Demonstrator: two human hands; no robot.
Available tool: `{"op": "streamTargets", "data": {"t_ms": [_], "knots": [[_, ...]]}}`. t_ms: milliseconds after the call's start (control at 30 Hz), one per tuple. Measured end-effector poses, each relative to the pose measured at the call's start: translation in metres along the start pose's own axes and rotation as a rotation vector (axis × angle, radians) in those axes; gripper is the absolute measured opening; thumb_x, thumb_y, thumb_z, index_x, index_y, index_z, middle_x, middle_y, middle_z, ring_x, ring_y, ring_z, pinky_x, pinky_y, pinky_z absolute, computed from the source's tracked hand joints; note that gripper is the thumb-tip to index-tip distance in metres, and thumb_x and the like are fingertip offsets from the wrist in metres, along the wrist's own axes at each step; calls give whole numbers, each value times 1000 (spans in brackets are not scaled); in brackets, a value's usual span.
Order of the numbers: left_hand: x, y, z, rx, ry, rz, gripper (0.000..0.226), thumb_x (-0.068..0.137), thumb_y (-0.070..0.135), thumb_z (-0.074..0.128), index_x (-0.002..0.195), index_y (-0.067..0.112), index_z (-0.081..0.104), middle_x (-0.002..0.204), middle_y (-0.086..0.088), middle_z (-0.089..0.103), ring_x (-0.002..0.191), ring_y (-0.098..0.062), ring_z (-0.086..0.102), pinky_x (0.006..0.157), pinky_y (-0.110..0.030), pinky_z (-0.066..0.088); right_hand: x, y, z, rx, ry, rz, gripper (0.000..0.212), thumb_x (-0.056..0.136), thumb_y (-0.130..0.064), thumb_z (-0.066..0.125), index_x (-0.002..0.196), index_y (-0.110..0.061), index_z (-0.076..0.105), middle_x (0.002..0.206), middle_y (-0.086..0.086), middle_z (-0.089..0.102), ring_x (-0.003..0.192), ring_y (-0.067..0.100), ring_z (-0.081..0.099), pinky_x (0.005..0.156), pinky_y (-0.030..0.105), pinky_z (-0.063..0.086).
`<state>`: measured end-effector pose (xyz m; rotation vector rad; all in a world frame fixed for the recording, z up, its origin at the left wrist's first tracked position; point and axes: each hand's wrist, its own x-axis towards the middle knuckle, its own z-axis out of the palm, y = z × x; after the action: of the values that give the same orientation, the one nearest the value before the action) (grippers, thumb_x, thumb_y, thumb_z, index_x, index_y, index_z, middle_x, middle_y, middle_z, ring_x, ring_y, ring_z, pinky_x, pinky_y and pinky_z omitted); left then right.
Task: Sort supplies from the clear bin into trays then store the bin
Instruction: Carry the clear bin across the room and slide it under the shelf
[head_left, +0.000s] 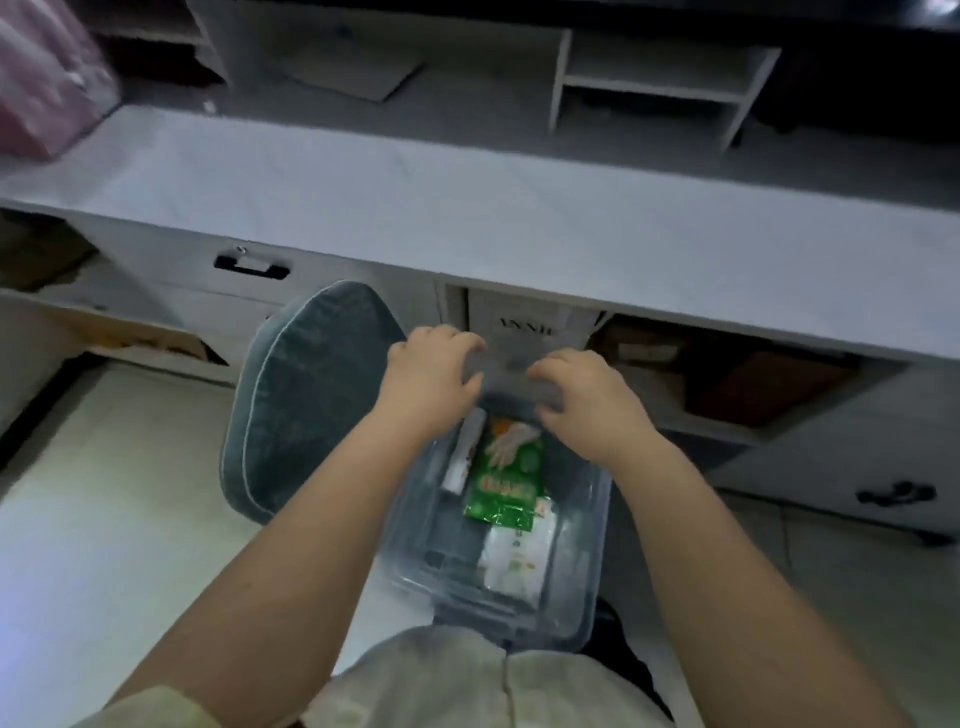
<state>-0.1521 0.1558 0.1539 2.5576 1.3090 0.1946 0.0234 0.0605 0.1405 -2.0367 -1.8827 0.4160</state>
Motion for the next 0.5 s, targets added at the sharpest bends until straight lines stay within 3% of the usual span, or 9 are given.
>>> {"op": "streamTargets", "data": {"t_ms": [267,400,500], "knots": [[-45,-16,92,-25,-306,71,38,84,31,57,121,28,58,120,-3,59,112,-30,49,85,-45,42,-100,13,93,34,8,293,41,79,-16,69,120,-16,60,119,6,59,110,30,50,89,40,39],[-73,-58,156,-39,-442,-69,43,81,24,62,124,26,57,123,-9,53,118,-33,42,89,-46,41,-139,36,149,24,-74,453,55,78,-20,68,130,-21,51,134,7,49,122,29,39,98,42,38],[-93,-96,197,-151,-390,-261,56,75,17,68,128,28,51,129,-13,46,123,-33,34,95,-45,39,-160,57,192,-77,-202,570,71,81,-26,66,144,-27,33,153,13,24,137,37,19,108,49,27]]}}
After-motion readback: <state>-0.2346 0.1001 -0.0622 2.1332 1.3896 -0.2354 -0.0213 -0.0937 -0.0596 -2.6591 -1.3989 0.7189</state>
